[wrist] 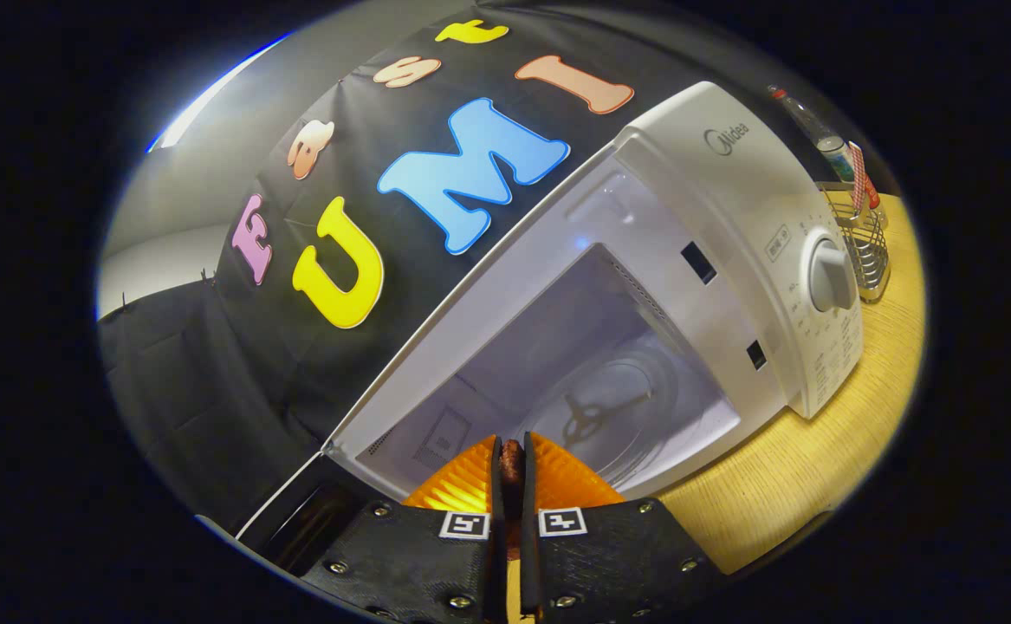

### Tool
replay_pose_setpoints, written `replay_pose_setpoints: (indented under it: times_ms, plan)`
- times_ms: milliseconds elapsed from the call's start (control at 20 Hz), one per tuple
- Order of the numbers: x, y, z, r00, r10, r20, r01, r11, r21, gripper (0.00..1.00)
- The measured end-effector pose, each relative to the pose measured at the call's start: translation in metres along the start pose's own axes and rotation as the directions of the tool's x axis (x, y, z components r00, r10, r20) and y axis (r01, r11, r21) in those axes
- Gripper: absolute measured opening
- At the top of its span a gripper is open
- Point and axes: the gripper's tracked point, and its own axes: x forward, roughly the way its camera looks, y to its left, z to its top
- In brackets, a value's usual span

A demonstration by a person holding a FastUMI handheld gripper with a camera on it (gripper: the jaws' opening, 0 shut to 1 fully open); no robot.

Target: Open the microwave, put the food inside, and close the microwave door.

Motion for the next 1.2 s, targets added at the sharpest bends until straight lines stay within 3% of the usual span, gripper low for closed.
replay_pose_setpoints:
  times_ms: [600, 750, 900, 1150, 1200]
  plan:
    - [0.081, -0.016, -0.002, 0.991, -0.094, 0.099, 0.102, 0.992, -0.073, 0.06]
    - [0.09, -0.025, -0.001, 0.983, -0.114, 0.144, 0.129, 0.986, -0.105, 0.16]
    - [0.099, -0.052, -0.005, 0.965, -0.192, 0.177, 0.217, 0.966, -0.139, 0.23]
    - [0.097, -0.064, 0.0, 0.946, -0.238, 0.219, 0.286, 0.933, -0.219, 0.61]
    - [0.095, -0.059, 0.001, 0.949, -0.229, 0.215, 0.277, 0.934, -0.224, 0.61]
